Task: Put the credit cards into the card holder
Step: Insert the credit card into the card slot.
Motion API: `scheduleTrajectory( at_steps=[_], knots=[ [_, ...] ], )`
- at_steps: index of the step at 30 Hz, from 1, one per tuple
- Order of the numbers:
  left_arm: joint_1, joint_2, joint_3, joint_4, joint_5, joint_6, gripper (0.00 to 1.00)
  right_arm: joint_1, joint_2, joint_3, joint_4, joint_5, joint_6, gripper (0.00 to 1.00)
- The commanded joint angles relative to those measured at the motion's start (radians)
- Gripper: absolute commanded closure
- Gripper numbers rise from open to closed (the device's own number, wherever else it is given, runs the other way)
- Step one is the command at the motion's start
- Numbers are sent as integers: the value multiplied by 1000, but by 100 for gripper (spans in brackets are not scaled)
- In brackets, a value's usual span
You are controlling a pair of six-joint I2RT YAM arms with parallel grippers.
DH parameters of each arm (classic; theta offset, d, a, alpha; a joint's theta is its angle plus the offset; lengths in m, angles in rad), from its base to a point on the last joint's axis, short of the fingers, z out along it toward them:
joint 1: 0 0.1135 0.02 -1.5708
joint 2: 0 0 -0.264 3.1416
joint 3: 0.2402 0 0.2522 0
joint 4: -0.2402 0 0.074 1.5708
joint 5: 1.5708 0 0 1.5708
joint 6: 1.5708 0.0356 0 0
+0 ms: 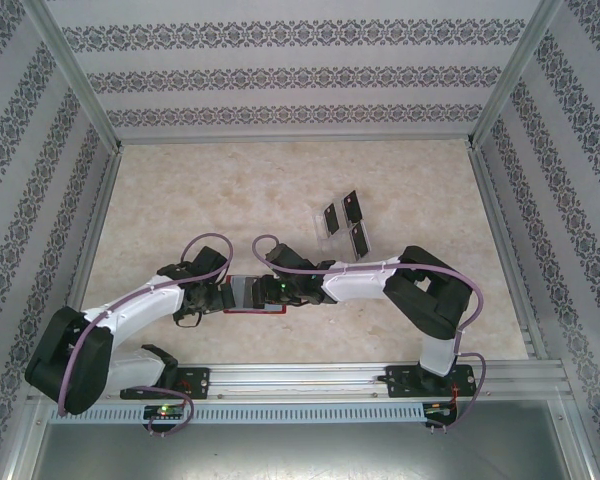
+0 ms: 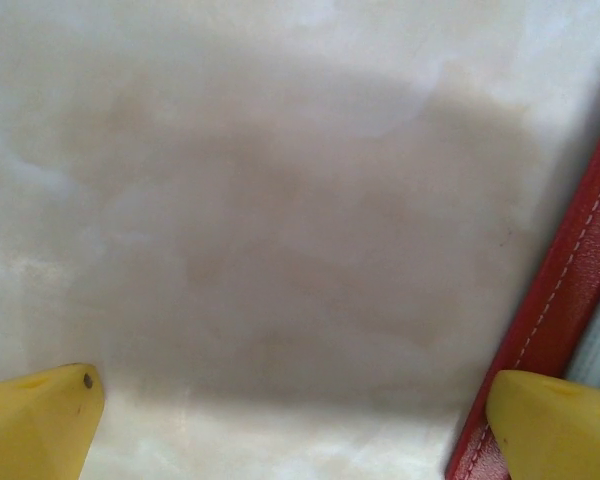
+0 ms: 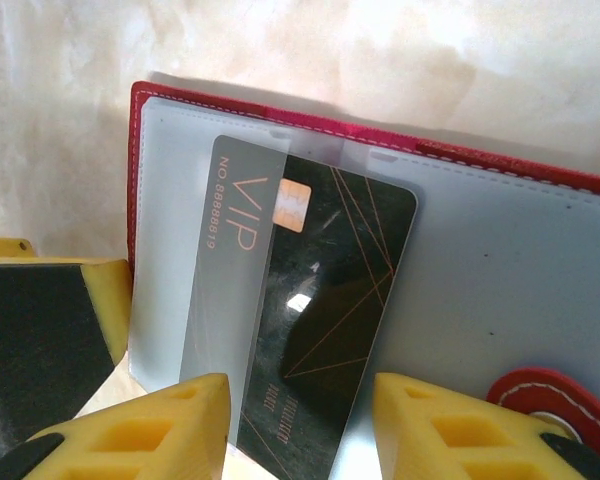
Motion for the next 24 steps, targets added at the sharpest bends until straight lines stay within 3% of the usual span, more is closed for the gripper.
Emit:
scheduleTrajectory(
  at_steps=[1, 15, 24],
  knots=[
    [0, 10, -16, 35, 29, 4, 0, 5, -9, 38, -52, -12, -26, 57],
    [-24, 13, -52, 72, 46, -27, 0, 29, 71, 136, -75, -30, -30, 57],
    [-26, 7, -58, 76, 46, -30, 0, 29, 60, 108, -72, -20, -27, 57]
  ],
)
